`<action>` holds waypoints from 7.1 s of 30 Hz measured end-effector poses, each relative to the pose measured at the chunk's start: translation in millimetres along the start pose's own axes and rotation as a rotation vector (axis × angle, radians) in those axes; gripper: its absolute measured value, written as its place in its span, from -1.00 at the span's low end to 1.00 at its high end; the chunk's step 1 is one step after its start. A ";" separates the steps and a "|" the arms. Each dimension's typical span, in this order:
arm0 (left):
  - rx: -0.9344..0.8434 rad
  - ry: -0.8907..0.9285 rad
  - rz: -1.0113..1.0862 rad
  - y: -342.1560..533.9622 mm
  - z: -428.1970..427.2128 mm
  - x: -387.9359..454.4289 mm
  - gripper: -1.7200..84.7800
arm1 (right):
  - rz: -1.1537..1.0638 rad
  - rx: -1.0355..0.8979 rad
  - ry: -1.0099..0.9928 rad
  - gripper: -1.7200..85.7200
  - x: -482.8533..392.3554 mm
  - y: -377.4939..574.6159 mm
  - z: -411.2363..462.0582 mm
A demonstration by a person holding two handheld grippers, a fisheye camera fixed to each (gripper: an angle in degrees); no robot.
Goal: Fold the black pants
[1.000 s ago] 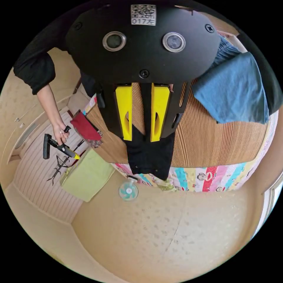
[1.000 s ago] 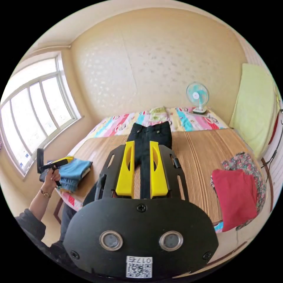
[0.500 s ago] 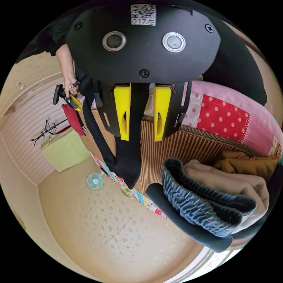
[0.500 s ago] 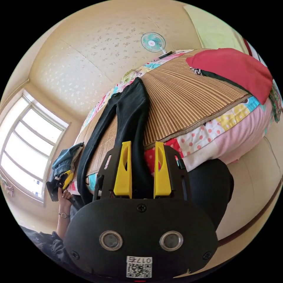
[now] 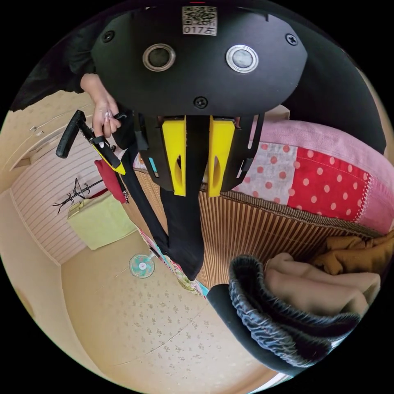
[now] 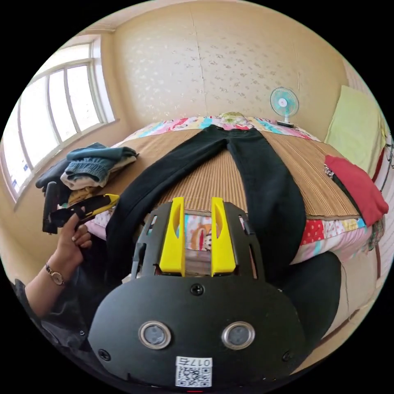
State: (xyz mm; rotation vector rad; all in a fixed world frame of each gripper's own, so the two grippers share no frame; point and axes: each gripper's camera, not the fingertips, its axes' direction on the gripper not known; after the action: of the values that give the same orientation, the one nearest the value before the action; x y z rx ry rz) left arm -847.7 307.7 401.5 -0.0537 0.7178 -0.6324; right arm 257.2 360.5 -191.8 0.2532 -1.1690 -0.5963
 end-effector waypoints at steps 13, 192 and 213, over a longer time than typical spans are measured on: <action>0.020 -0.072 0.129 11.9 -12.1 7.7 -0.78 | 0.038 -0.390 -0.653 -0.87 2.1 1.7 65.6; -0.492 0.784 -0.124 8.0 34.2 17.4 -0.88 | -0.033 -0.214 0.369 -0.89 93.7 -400.5 238.6; -0.265 0.327 -0.103 -80.5 -16.1 -31.0 -0.72 | 0.153 -0.290 -0.390 -0.73 116.4 -221.5 137.0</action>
State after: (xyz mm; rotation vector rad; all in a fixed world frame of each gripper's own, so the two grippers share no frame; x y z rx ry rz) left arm -917.8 262.1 428.4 -0.2375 1.1183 -0.6478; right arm 94.0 129.5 -154.7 -0.2086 -1.4407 -0.6897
